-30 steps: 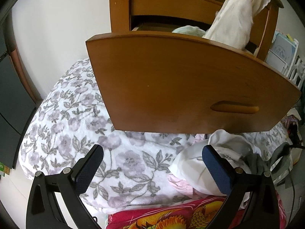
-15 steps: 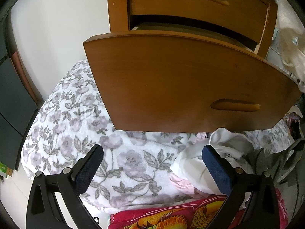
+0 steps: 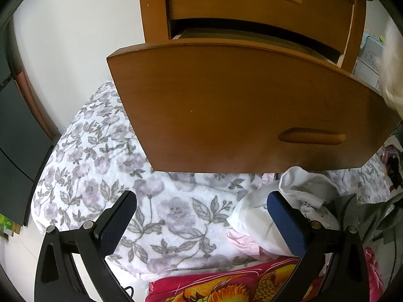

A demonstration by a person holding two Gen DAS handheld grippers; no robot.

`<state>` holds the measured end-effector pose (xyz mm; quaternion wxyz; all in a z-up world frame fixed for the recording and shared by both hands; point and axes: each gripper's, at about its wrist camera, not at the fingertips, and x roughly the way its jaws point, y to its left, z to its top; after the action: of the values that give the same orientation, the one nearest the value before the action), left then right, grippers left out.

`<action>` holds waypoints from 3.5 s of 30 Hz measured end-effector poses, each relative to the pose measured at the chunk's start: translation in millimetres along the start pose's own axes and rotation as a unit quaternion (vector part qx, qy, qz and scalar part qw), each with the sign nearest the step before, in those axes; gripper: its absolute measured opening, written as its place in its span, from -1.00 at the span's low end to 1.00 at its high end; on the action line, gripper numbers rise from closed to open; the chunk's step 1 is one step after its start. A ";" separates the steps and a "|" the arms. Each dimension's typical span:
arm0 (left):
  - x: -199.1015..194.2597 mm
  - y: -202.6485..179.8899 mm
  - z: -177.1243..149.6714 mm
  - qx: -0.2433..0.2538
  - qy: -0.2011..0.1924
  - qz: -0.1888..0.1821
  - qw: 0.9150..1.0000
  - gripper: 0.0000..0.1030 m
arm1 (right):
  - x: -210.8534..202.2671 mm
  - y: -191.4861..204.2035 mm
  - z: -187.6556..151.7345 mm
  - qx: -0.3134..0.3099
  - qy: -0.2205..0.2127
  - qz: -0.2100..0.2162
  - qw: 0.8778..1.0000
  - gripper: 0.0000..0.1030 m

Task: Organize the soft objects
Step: 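Lower the white cloth onto the bedspread pile and open the right tool, then move the open right tool back into the drawer toward the pale green lace cloth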

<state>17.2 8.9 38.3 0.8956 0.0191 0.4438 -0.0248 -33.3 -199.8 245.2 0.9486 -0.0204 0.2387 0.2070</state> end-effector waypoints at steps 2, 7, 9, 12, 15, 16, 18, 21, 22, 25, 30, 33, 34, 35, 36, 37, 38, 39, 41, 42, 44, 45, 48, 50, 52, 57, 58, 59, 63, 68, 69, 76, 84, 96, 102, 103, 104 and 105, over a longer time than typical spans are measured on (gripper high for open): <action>-0.6 -0.1 -0.2 0.001 -0.001 0.001 1.000 1.00 | 2.7 1.9 -4.4 -0.006 0.012 0.002 1.000 -0.89; -1.2 0.4 -0.7 0.000 -0.002 0.002 1.000 1.00 | 23.4 10.4 -24.1 -0.032 0.073 -0.009 0.997 -0.88; -1.7 0.9 -0.8 0.000 -0.003 0.002 1.000 1.00 | 32.8 13.8 -32.7 -0.043 0.097 -0.010 0.994 -0.88; -1.3 1.0 -1.2 0.000 -0.004 0.001 1.000 1.00 | 47.6 14.6 -46.7 -0.046 0.130 -0.010 0.990 -0.88; -1.5 1.1 -1.4 -0.001 -0.003 0.001 1.000 1.00 | 61.7 11.9 -60.7 -0.041 0.161 -0.007 0.986 -0.85; -1.9 1.2 -1.5 -0.001 -0.004 0.001 1.000 1.00 | 68.3 10.7 -67.0 -0.040 0.176 -0.010 0.984 -0.85; -1.9 1.4 -1.5 -0.001 -0.004 0.001 1.000 1.00 | 81.8 7.8 -81.0 -0.042 0.206 -0.016 0.978 -0.85; -1.7 1.9 -1.0 -0.002 -0.003 0.000 1.000 1.00 | 109.2 -0.6 -111.2 -0.028 0.264 -0.019 0.964 -0.85; -1.6 2.1 -0.8 -0.003 -0.003 -0.001 1.000 1.00 | 118.5 -3.5 -122.2 -0.025 0.284 -0.022 0.958 -0.85; -1.8 2.3 -0.1 -0.005 -0.002 -0.002 1.000 1.00 | 142.1 -10.5 -152.1 -0.015 0.332 -0.031 0.943 -0.85; -1.6 1.7 0.8 -0.007 0.000 -0.003 1.000 1.00 | 158.5 -17.3 -179.1 0.000 0.366 -0.030 0.930 -0.85; -0.9 1.3 1.0 -0.007 0.002 -0.003 1.000 1.00 | 159.0 -21.2 -177.3 0.006 0.360 -0.036 0.932 -0.85; -0.8 1.2 1.0 -0.007 0.002 -0.003 1.000 1.00 | 158.9 -21.5 -174.9 0.007 0.358 -0.038 0.933 -0.85; -0.7 1.3 1.0 -0.007 0.002 -0.003 1.000 1.00 | 158.8 -22.9 -172.3 0.009 0.353 -0.041 0.935 -0.85; -0.6 1.2 1.0 -0.007 0.002 -0.003 1.000 1.00 | 159.1 -24.8 -170.0 0.013 0.349 -0.043 0.936 -0.79; -0.5 1.3 1.0 -0.007 0.002 -0.003 1.000 1.00 | 160.7 -24.3 -167.1 0.017 0.346 -0.044 0.937 -0.64; -0.6 1.4 1.0 -0.007 0.002 -0.003 1.000 1.00 | 162.2 -25.4 -165.7 0.023 0.345 -0.046 0.937 -0.51; -0.5 1.4 1.0 -0.007 0.003 -0.003 1.000 1.00 | 163.7 -24.8 -164.7 0.026 0.344 -0.048 0.937 -0.18; -0.7 1.6 1.1 -0.007 0.003 -0.005 1.000 1.00 | 164.1 -24.9 -162.4 0.024 0.339 -0.054 0.939 0.11; -0.8 2.0 1.1 -0.008 0.003 -0.006 1.000 1.00 | 164.1 -23.8 -161.2 0.021 0.337 -0.055 0.940 0.11; -0.6 3.3 1.3 -0.010 0.003 -0.009 1.000 1.00 | 165.1 -22.0 -159.3 0.020 0.337 -0.052 0.940 0.17; -0.1 3.4 1.2 -0.011 0.004 -0.010 1.000 1.00 | 165.5 -22.1 -159.2 0.021 0.336 -0.053 0.940 0.25; -0.2 3.2 1.6 -0.011 0.004 -0.009 1.000 1.00 | 165.5 -20.8 -154.7 0.019 0.329 -0.055 0.943 0.46; -0.1 3.8 1.5 -0.011 0.004 -0.009 1.000 1.00 | 164.5 -20.4 -152.0 0.019 0.322 -0.054 0.945 0.62; -0.1 3.8 1.5 -0.011 0.004 -0.009 1.000 1.00 | 163.3 -20.6 -148.5 0.017 0.315 -0.056 0.947 0.76; 0.3 4.4 1.2 -0.011 0.004 -0.009 1.000 1.00 | 161.0 -26.0 -143.4 0.029 0.300 -0.060 0.952 0.99; 0.3 4.0 1.2 -0.012 0.004 -0.010 1.000 1.00 | 160.7 -27.5 -142.9 0.033 0.297 -0.061 0.952 1.00; 0.3 4.0 1.1 -0.012 0.003 -0.010 1.000 1.00 | 160.4 -28.7 -142.6 0.036 0.295 -0.060 0.953 1.00; 0.3 3.9 0.8 -0.012 0.002 -0.010 1.000 1.00 | 161.2 -32.1 -142.2 0.046 0.291 -0.063 0.954 1.00; 0.0 4.1 0.8 -0.013 0.000 -0.011 1.000 1.00 | 161.3 -32.5 -138.8 0.049 0.279 -0.061 0.957 1.00; 0.0 4.0 0.8 -0.013 0.000 -0.011 1.000 1.00 | 161.7 -32.3 -137.5 0.050 0.275 -0.060 0.958 1.00; -2.0 2.7 0.6 -0.015 -0.007 -0.011 1.000 1.00 | 165.7 -32.4 -125.7 0.046 0.255 -0.070 0.963 1.00; -8.3 3.3 0.4 -0.019 -0.027 -0.008 0.999 1.00 | 175.9 -35.7 -104.8 0.033 0.241 -0.079 0.967 1.00; -13.0 6.4 0.6 -0.019 -0.045 -0.013 0.999 1.00 | 218.6 -47.0 -72.5 0.033 0.239 -0.087 0.967 1.00; -11.6 8.4 0.6 -0.021 -0.040 -0.021 0.999 1.00 | 259.1 -52.7 -71.1 0.055 0.272 -0.071 0.958 1.00; -10.9 8.7 0.6 -0.022 -0.039 -0.022 0.999 1.00 | 264.9 -53.6 -71.8 0.059 0.277 -0.069 0.957 1.00; -10.4 8.9 0.8 -0.023 -0.038 -0.023 0.999 1.00 | 271.9 -54.4 -72.3 0.063 0.284 -0.068 0.954 1.00; -10.1 9.2 0.6 -0.023 -0.037 -0.024 0.999 1.00 | 278.8 -55.1 -72.7 0.064 0.290 -0.068 0.953 1.00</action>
<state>12.2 18.3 46.8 0.9108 -0.0129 0.4110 -0.0370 179.6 -153.4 48.9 0.8498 -0.0344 0.5141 0.1113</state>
